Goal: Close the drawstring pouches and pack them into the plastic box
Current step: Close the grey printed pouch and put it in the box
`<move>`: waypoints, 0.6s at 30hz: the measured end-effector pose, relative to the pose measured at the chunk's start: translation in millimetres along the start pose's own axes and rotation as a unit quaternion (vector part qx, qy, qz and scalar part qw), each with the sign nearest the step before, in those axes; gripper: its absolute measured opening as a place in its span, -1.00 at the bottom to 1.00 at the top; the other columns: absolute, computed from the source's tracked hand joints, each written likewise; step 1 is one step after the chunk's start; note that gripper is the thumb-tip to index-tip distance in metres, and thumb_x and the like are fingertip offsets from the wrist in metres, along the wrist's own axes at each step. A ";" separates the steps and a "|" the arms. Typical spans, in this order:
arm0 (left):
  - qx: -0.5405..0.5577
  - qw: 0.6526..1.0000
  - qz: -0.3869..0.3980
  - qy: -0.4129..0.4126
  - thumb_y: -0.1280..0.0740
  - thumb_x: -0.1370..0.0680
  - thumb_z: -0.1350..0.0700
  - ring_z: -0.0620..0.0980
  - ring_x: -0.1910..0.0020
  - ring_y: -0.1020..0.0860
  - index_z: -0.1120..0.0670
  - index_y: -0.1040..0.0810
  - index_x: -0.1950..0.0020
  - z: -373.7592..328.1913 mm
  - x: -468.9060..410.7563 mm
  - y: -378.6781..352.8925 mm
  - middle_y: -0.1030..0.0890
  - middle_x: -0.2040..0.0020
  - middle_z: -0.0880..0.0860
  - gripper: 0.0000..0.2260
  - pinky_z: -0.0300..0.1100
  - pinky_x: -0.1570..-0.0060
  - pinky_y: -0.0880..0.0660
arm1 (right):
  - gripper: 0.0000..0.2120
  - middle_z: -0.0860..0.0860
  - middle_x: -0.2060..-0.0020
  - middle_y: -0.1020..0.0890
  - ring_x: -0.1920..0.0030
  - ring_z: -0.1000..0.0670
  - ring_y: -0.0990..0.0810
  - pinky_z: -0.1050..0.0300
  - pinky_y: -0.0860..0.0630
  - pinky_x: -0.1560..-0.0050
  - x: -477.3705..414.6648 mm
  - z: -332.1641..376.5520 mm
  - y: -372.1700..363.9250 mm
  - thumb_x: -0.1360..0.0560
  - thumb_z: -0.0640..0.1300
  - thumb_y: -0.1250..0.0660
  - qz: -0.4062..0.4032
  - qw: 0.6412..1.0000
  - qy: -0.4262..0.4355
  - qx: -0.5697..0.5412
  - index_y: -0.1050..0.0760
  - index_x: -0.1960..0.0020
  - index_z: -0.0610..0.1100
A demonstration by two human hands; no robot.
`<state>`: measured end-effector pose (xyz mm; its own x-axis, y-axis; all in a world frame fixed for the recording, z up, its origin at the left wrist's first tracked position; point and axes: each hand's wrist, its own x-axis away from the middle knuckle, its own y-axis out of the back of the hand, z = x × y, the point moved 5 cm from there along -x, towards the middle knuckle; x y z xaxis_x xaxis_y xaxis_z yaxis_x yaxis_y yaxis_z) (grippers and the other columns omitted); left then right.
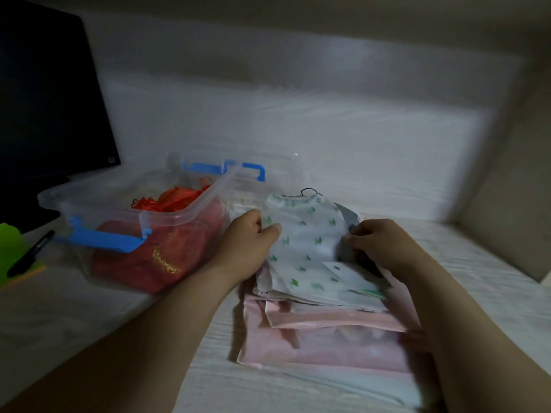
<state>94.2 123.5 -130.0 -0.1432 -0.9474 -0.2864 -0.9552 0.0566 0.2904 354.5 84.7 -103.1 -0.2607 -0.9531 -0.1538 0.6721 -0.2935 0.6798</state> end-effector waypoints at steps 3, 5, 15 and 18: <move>0.045 0.999 0.009 0.000 -0.38 -0.55 -0.02 0.03 0.00 -0.73 0.04 -0.68 -0.10 -2.6 1.1 0.3 -0.76 0.02 -0.02 -0.79 0.15 -0.10 -0.65 | -0.79 -0.10 0.38 -0.61 0.38 -0.05 -0.49 0.14 -0.41 0.29 -0.1 2.1 1.9 -0.55 -0.17 -0.45 0.024 0.994 0.002 -0.106 -0.59 0.21 -0.25; 0.127 0.992 0.015 0.010 -0.33 -0.63 0.19 0.09 0.03 -0.73 0.09 -0.68 -0.12 -8.4 1.5 3.3 -0.76 0.02 0.04 -0.85 0.03 -0.02 -0.67 | -0.80 -0.09 0.35 -0.56 0.39 -0.04 -0.46 0.12 -0.37 0.35 2.0 5.9 0.5 -0.59 -0.16 -0.39 0.081 0.974 -0.024 -0.211 -0.56 0.20 -0.18; 0.294 0.939 0.101 0.145 -0.35 -0.64 0.01 0.18 0.11 -0.71 0.13 -0.74 0.03 -6.2 5.0 -5.9 -0.74 0.02 0.22 -0.76 0.02 -0.05 -0.60 | -0.86 -0.25 0.20 -0.70 0.30 -0.14 -0.71 0.06 -0.66 0.27 11.0 9.1 -23.4 -0.58 -0.31 -0.34 0.204 0.901 -0.082 -0.374 -0.61 0.14 -0.24; 0.277 0.949 0.081 0.125 -0.39 -0.63 0.04 0.22 0.01 -0.68 0.16 -0.74 -0.06 -3.1 2.5 -3.3 -0.73 -0.04 0.25 -0.78 0.09 -0.14 -0.58 | -0.86 -0.33 0.03 -0.68 0.18 -0.19 -0.72 -0.02 -0.68 0.11 19.1 12.5 -25.4 -0.53 -0.24 -0.40 0.285 0.889 -0.050 -0.355 -0.62 -0.01 -0.32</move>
<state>97.8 119.9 -128.8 -0.3002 -0.9533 -0.0324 -0.9252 0.2993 -0.2334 323.8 74.9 -114.4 0.2251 -0.9613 0.1590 0.9737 0.2277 -0.0018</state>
